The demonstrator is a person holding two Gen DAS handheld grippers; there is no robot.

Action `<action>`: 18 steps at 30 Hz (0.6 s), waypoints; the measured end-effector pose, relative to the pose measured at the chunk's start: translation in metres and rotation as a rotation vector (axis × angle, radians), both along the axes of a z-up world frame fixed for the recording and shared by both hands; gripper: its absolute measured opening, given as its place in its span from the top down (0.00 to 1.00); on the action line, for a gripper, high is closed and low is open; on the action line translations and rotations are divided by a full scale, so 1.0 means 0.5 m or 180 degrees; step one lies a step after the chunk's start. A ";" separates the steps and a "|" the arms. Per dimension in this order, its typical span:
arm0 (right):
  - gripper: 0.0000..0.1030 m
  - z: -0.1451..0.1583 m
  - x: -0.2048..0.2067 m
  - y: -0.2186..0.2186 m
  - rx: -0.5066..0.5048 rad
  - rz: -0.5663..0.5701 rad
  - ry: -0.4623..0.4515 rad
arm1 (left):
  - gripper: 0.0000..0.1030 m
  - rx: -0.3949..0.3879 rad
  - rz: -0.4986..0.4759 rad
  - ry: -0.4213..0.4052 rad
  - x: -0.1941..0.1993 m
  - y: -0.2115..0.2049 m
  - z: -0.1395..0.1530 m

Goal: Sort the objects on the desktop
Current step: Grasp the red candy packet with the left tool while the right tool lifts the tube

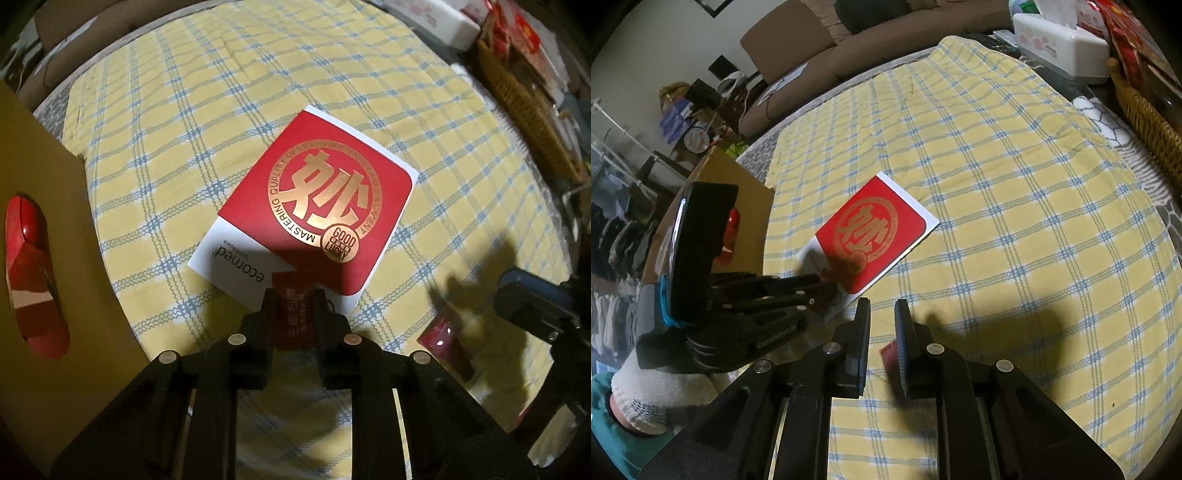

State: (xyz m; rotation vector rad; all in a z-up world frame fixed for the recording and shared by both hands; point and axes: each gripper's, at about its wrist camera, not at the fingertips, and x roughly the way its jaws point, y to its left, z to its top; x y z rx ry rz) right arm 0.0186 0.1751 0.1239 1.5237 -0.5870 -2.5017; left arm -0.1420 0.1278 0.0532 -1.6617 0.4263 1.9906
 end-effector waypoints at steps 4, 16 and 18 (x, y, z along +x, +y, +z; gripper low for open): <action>0.82 -0.007 0.003 -0.007 0.0075 0.0111 -0.0091 | 0.84 0.0079 0.0004 -0.0040 0.005 -0.012 0.012; 0.74 -0.085 0.023 -0.094 0.0779 0.0586 -0.0553 | 0.84 0.0458 -0.0042 -0.0091 0.015 -0.007 0.110; 0.83 -0.095 0.025 -0.104 0.0897 0.0629 -0.0590 | 0.84 0.0515 -0.0046 -0.0090 0.023 -0.009 0.130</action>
